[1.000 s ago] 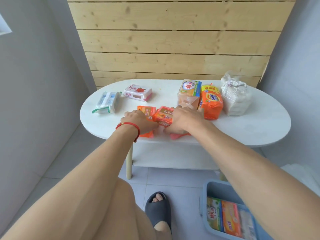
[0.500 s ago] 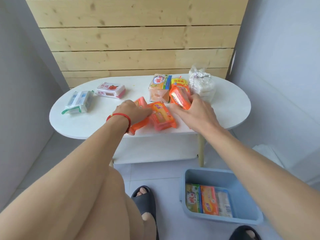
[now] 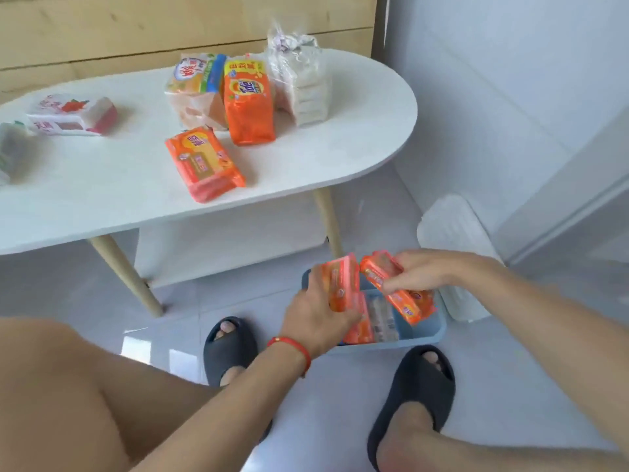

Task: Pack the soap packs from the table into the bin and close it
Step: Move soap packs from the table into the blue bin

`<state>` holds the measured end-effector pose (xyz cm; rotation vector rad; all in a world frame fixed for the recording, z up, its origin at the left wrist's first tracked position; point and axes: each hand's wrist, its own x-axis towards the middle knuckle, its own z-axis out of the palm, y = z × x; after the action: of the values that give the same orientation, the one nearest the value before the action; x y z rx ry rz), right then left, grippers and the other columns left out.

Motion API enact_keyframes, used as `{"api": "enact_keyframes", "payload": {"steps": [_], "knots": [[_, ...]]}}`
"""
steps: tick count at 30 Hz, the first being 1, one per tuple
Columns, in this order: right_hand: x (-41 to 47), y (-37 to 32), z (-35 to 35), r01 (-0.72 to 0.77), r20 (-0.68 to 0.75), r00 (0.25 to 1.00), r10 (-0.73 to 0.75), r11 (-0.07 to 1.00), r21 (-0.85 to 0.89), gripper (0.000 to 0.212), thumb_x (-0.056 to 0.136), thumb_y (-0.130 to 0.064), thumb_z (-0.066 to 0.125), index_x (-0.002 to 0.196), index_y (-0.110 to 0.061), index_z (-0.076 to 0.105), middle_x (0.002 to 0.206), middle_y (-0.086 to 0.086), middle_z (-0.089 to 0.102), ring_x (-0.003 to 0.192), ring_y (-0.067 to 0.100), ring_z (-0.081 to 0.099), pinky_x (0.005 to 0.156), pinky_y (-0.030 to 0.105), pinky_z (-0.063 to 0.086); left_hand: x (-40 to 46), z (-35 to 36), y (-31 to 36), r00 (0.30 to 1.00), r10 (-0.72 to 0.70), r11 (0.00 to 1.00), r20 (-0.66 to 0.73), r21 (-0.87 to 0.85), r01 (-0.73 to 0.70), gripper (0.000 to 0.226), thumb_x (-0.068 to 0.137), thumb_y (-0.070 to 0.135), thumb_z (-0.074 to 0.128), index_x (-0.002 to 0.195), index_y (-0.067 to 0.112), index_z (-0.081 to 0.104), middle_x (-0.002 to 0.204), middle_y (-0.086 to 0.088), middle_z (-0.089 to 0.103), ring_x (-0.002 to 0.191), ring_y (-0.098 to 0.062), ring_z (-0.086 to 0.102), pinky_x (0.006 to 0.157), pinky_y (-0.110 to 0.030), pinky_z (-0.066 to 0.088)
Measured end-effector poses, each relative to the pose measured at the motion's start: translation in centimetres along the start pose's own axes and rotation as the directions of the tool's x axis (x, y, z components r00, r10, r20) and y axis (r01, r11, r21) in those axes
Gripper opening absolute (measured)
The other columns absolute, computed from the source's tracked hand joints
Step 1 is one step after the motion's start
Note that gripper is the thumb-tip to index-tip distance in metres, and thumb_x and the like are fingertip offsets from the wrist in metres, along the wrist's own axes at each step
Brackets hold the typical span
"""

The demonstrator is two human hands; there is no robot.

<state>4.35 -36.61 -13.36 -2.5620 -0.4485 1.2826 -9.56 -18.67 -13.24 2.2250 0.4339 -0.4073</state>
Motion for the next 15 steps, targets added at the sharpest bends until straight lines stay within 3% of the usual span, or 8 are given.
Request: {"api": "enact_keyframes", "payload": {"steps": [4, 6, 9, 12, 15], "knots": [[4.6, 1.3, 5.1, -0.144, -0.111, 0.986, 0.124, 0.97, -0.195, 0.028, 0.085, -0.053, 0.062, 0.086, -0.026, 0.053, 0.087, -0.005, 0.06, 0.083, 0.019, 0.062, 0.07, 0.03, 0.049, 3.3, 2.9, -1.9, 0.988, -0.154, 0.984, -0.001, 0.089, 0.154, 0.06, 0.086, 0.058, 0.054, 0.135, 0.029, 0.034, 0.121, -0.01, 0.067, 0.108, -0.034, 0.064, 0.095, -0.042, 0.053], [6.6, 1.7, 7.8, -0.228, -0.209, 0.957, 0.201, 0.967, -0.114, 0.032, 0.084, -0.054, 0.063, 0.096, -0.024, 0.059, 0.088, -0.003, 0.063, 0.083, 0.019, 0.065, 0.066, 0.03, 0.051, 4.3, 3.8, -2.9, 0.978, -0.21, 0.973, -0.014, 0.09, 0.211, 0.062, 0.085, 0.055, 0.057, 0.136, 0.029, 0.034, 0.121, -0.009, 0.066, 0.108, -0.033, 0.065, 0.094, -0.041, 0.053], [9.2, 2.1, 10.6, -0.338, -0.33, 0.88, 0.342, 0.938, 0.072, 0.049, 0.084, -0.049, 0.07, 0.122, -0.018, 0.064, 0.114, 0.006, 0.066, 0.103, 0.027, 0.068, 0.077, 0.036, 0.056, 5.1, 4.8, -4.1, 0.967, -0.253, 0.964, -0.016, 0.086, 0.253, 0.065, 0.081, 0.046, 0.062, 0.138, 0.033, 0.032, 0.116, -0.01, 0.066, 0.105, -0.034, 0.064, 0.092, -0.042, 0.054], [10.7, 2.8, 12.4, -0.393, -0.285, 0.854, 0.436, 0.898, 0.198, 0.07, 0.087, -0.046, 0.07, 0.14, -0.009, 0.045, 0.13, 0.01, 0.06, 0.117, 0.031, 0.064, 0.089, 0.042, 0.054, 5.5, 5.5, -4.4, 0.97, -0.244, 0.968, -0.012, 0.065, 0.244, 0.064, 0.078, 0.041, 0.061, 0.135, 0.038, 0.032, 0.109, -0.009, 0.064, 0.099, -0.034, 0.064, 0.089, -0.043, 0.055], [10.7, 3.7, 12.1, -0.425, -0.159, 0.873, 0.462, 0.878, 0.218, 0.073, 0.084, -0.053, 0.064, 0.142, -0.013, 0.043, 0.124, 0.008, 0.065, 0.112, 0.029, 0.065, 0.091, 0.041, 0.054, 5.6, 6.0, -4.6, 0.975, -0.218, 0.972, -0.031, 0.084, 0.22, 0.064, 0.08, 0.04, 0.063, 0.135, 0.037, 0.031, 0.108, -0.01, 0.063, 0.098, -0.034, 0.064, 0.087, -0.04, 0.055]]}}
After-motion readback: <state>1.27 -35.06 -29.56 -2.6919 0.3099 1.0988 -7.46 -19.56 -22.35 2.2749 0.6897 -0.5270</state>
